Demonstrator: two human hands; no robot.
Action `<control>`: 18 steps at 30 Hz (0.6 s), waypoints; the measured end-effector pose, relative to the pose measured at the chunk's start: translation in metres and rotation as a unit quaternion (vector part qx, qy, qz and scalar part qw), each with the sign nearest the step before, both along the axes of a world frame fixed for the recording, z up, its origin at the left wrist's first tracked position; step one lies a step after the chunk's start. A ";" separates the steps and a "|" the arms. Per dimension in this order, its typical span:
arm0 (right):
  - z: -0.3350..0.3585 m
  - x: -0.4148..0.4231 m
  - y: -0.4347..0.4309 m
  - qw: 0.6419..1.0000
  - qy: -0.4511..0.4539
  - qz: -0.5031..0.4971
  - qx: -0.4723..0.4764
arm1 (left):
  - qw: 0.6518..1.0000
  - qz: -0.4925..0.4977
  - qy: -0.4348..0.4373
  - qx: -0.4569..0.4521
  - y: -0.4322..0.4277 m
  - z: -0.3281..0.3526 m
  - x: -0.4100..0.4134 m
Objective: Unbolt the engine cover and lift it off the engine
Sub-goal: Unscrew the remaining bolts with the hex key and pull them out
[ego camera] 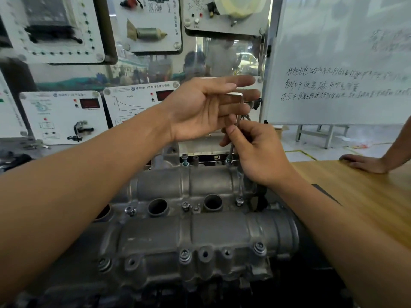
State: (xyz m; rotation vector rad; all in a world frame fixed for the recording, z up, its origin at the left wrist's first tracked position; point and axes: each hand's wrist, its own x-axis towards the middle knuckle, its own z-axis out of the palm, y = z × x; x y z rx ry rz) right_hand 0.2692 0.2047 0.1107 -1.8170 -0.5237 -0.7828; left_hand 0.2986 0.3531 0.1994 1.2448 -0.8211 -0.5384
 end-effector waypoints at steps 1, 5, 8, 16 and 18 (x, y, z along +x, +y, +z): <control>0.000 0.000 0.000 1.000 0.003 0.002 0.002 | 1.000 -0.010 -0.009 0.002 0.000 0.000 0.001; 0.001 -0.001 0.000 1.000 0.016 -0.004 -0.005 | 0.994 0.071 -0.084 0.007 -0.003 0.003 0.006; 0.002 -0.003 0.000 1.000 0.009 -0.009 -0.016 | 0.989 0.093 -0.107 0.034 -0.006 -0.002 0.009; 0.003 -0.001 0.000 0.998 0.015 -0.025 -0.047 | 0.999 -0.030 -0.023 0.024 0.007 -0.002 0.012; 0.003 -0.001 0.000 0.998 0.016 -0.017 -0.057 | 0.997 0.015 -0.071 0.038 0.002 -0.004 0.011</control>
